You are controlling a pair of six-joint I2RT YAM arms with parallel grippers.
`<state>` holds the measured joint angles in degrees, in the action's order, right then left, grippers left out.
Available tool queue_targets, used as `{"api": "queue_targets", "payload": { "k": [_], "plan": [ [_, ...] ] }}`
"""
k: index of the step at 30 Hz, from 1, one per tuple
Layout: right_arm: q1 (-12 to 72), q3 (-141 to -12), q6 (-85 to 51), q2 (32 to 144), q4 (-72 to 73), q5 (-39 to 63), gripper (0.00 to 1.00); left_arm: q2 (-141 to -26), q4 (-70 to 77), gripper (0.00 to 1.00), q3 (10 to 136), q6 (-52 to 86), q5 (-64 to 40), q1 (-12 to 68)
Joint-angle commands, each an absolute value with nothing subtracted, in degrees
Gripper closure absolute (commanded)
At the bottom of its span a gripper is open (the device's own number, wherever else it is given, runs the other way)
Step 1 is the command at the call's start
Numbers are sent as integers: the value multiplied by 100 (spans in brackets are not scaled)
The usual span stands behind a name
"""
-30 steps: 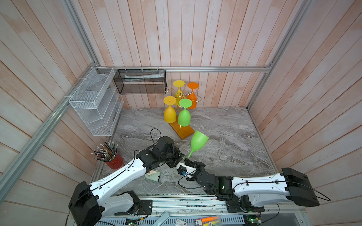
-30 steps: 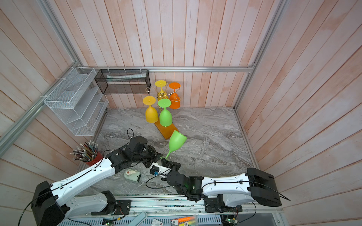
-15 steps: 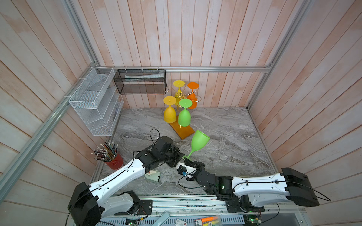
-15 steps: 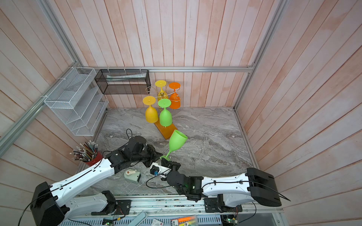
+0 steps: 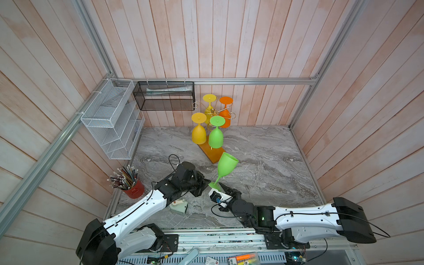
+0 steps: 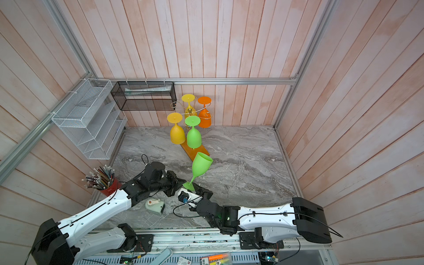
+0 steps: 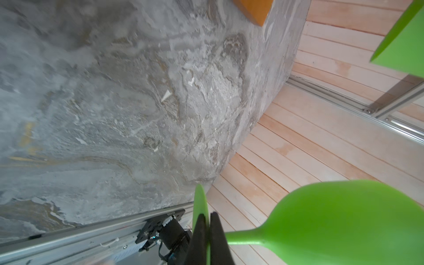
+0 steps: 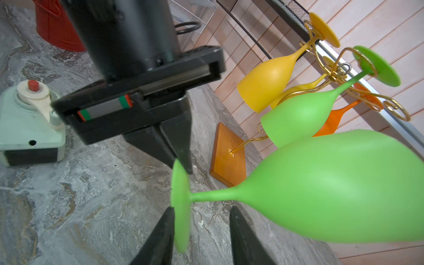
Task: Take the wine glass off the wine glass rack
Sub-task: Pick up the wine glass from the wine glass rack.
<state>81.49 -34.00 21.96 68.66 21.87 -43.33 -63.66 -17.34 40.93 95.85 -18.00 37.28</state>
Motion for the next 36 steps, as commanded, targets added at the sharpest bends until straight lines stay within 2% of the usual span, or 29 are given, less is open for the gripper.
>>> {"api": "queue_targets", "payload": {
  "k": [1, 12, 21, 31, 36],
  "plan": [
    [8057, -3439, 1812, 6516, 2241, -4505, 55, -6350, -1857, 100, 3834, 9204, -1781, 3580],
    [7492, -3459, 716, 5536, 1521, -3994, 50, -6459, -1656, 100, 3618, 8427, -1957, 3170],
    [5790, -4038, -1267, 4712, 33, -2430, 51, -6512, -1371, 100, 3513, 7679, -2021, 2879],
    [4388, -5328, -2633, 5409, -1526, -327, 52, -6524, -842, 100, 3485, 6746, -2240, 2568],
    [3820, -5582, -3056, 5752, -1767, 542, 53, -6554, -106, 100, 3223, 6477, -2701, 2375]
  ]
}}
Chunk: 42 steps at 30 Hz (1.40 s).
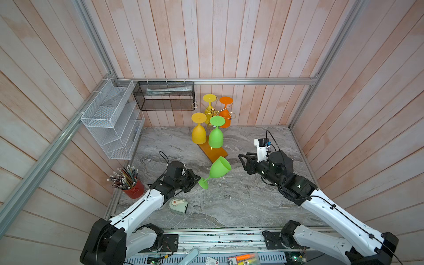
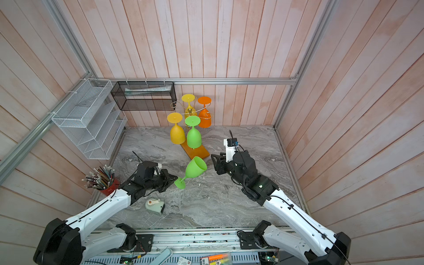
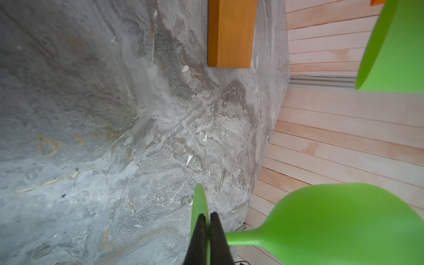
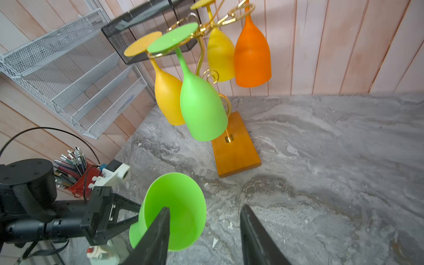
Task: Take the wine glass off the wine glass rack
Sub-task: Pick up the wine glass from the wine glass rack.
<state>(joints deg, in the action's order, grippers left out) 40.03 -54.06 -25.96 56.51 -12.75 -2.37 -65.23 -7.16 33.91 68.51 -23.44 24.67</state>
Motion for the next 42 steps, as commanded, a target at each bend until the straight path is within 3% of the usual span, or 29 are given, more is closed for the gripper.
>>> {"api": "queue_targets", "payload": {
  "k": [1, 32, 42],
  "plan": [
    [3739, -5614, -3105, 5803, -1812, 667, 54, -6564, 37, 100, 3192, 6420, -2784, 2345],
    [3994, -6305, -2909, 6733, -2582, 940, 65, -7105, 1156, 100, 3367, 5704, -3444, 2259],
    [4056, -6234, -2939, 6898, -2408, 1001, 75, -7016, 1152, 100, 3426, 5752, -3480, 2258]
  ]
}}
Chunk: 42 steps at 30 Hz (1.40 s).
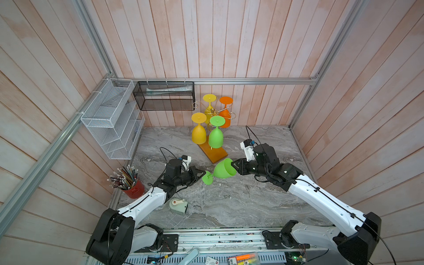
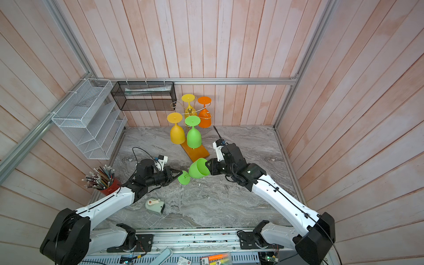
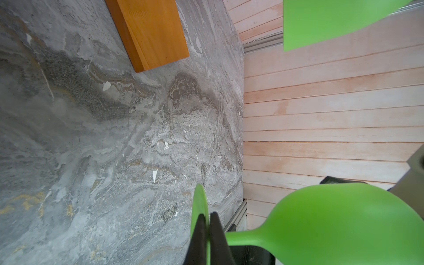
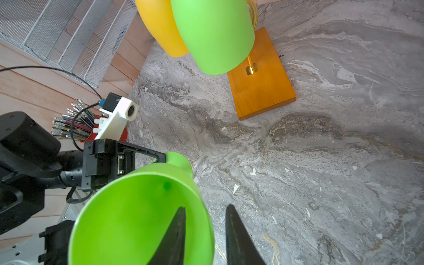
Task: Take the wine glass off the wine glass rack
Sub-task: Pick up the wine glass from the wine glass rack.
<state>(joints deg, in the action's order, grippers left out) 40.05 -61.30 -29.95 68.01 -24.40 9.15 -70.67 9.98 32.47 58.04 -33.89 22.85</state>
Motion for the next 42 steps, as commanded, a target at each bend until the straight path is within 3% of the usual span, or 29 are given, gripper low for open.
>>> {"api": "queue_targets", "payload": {
  "k": [1, 4, 8, 12, 14, 19, 25, 32, 42],
  "plan": [
    [4060, -6239, -2929, 6931, -2408, 1019, 76, -7001, 1156, 100, 3419, 5756, -3480, 2259],
    [4085, -6283, -2894, 7020, -2436, 1028, 81, -6977, 1221, 100, 3389, 5804, -3493, 2258],
    [4087, -6382, -2848, 7111, -2504, 1020, 98, -6969, 1222, 100, 3376, 5801, -3515, 2259],
    [4087, -6406, -2882, 7102, -2514, 972, 100, -6964, 1292, 97, 3367, 5792, -3577, 2252],
    [4089, -6420, -2909, 7072, -2539, 916, 100, -6928, 1294, 83, 3369, 5761, -3577, 2252],
    [4092, -6502, -2936, 6967, -2761, 674, 100, -6756, 1144, 35, 3401, 5609, -3491, 2248],
    [3985, -6683, -2874, 6879, -3375, 243, 100, -6412, 856, 2, 3387, 5266, -3342, 2250],
    [3275, -6934, -2776, 6625, -4080, -24, 100, -5875, 278, 0, 3476, 4620, -3262, 2250],
    [1294, -7626, -2150, 7140, -4599, 58, 100, -5208, -1181, 0, 4097, 3508, -3061, 2250]
  ]
}}
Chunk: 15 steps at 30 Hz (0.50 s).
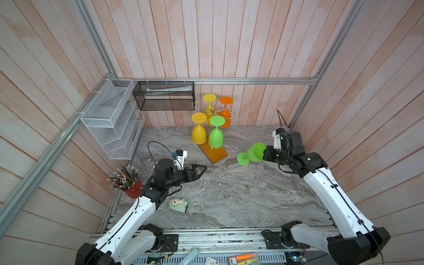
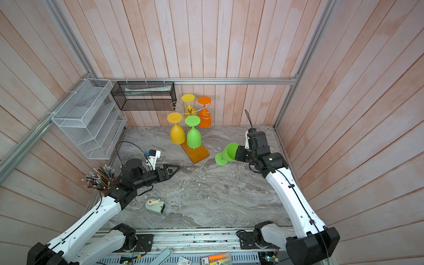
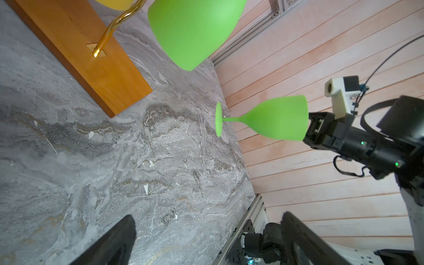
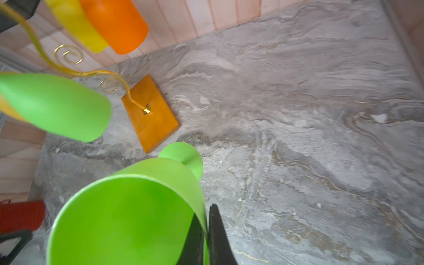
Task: Take the wine glass off the wine glass rack
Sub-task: Pick up the wine glass from the wine glass rack, then place the wine glass at the top-right of the table.
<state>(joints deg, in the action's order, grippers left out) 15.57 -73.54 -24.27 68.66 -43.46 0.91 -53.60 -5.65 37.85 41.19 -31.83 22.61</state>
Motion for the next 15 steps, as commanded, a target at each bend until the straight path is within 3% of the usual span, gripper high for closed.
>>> {"api": "queue_targets", "payload": {
  "k": [1, 7, 15],
  "plan": [
    [1178, -7739, -2096, 7278, -4620, 9, 100, -5171, -1331, 0, 4162, 3384, -3050, 2250],
    [520, -8572, -1871, 8350, -4571, 53, 100, -5096, -1975, 0, 4480, 2638, -2968, 2250],
    [200, -10021, -1614, 9980, -4759, 20, 100, -5851, -2162, 0, 4983, 1809, -3330, 2251]
  ]
}}
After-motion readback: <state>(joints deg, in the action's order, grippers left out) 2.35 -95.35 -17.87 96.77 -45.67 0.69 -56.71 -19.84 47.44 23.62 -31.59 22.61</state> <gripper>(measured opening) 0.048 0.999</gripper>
